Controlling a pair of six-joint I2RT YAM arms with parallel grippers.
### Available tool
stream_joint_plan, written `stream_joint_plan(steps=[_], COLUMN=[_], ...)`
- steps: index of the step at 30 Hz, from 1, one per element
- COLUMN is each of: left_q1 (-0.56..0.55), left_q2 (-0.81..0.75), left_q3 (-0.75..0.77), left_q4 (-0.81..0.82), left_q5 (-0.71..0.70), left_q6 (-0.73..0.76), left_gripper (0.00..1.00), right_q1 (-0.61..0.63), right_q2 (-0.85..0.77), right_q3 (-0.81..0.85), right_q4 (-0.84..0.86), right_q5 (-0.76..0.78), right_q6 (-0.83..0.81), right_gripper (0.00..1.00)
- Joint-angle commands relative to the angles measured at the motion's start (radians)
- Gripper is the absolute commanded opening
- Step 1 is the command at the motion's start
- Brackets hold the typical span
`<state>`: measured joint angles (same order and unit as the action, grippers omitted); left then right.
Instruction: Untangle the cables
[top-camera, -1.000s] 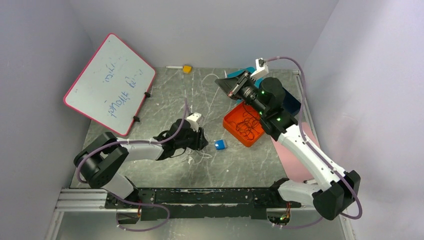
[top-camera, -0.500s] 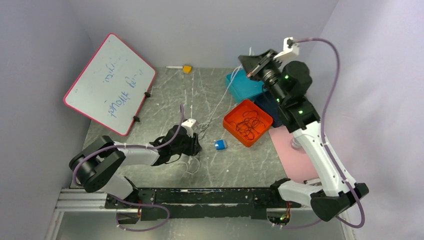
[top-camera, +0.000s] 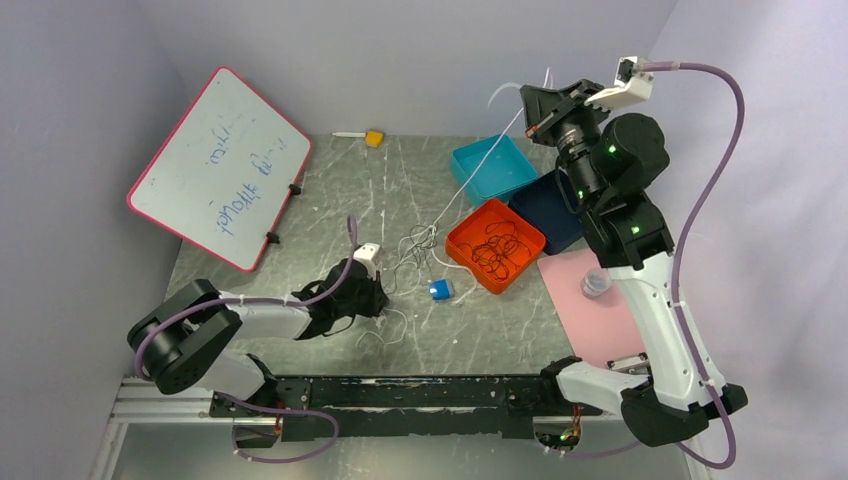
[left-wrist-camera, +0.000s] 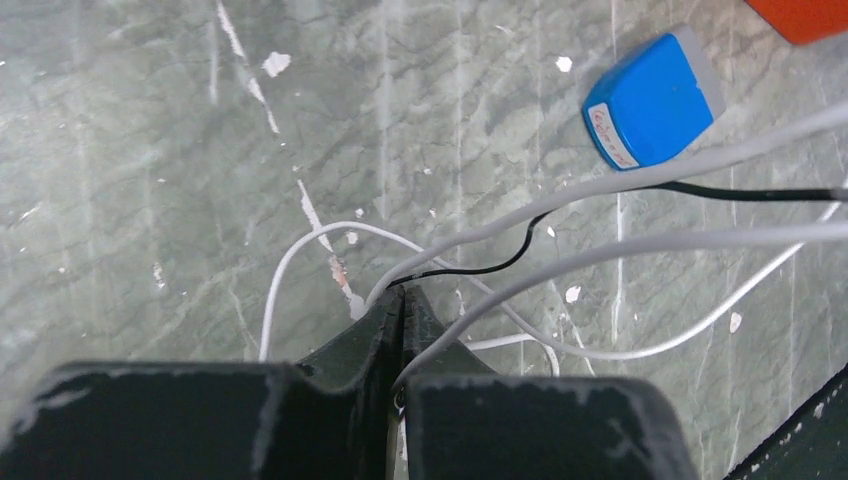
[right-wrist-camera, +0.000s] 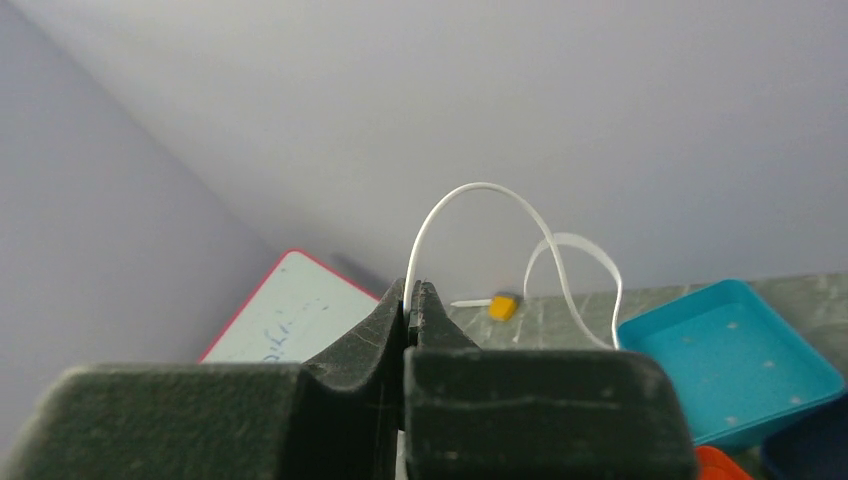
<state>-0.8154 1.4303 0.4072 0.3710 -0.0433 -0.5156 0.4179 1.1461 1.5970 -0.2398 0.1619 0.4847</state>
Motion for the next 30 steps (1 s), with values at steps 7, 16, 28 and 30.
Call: stream_joint_plan(steps=[7,16,28,30], left_q1=[-0.003,0.051,0.18,0.192], left_q2=[-0.024,-0.021,-0.03,-0.027], left_q3=[-0.051,-0.071,-0.088,-0.086], left_q4=[-0.108,-0.169,-0.222,-0.224], left_q5=[-0.161,-0.206,-0.179,-0.174], left_q6=[-0.14,-0.267,-0.312,-0.318], left_gripper=[0.07,0.07,0.07,0.07], right_q1=[-0.011,-0.011,-0.01,-0.01], right_q2=[-0.044,-0.083,-0.145,-0.151], right_q3=[0.111,0.168,0.175,0.176], right_q4=[-0.039,-0.036,0.018,0.024], right_q5=[0.231,0.373,0.52,0.535], right_q6=[-0.187,-0.32,-0.444,-0.462], right_gripper=[0.0,0.0,0.0,0.0])
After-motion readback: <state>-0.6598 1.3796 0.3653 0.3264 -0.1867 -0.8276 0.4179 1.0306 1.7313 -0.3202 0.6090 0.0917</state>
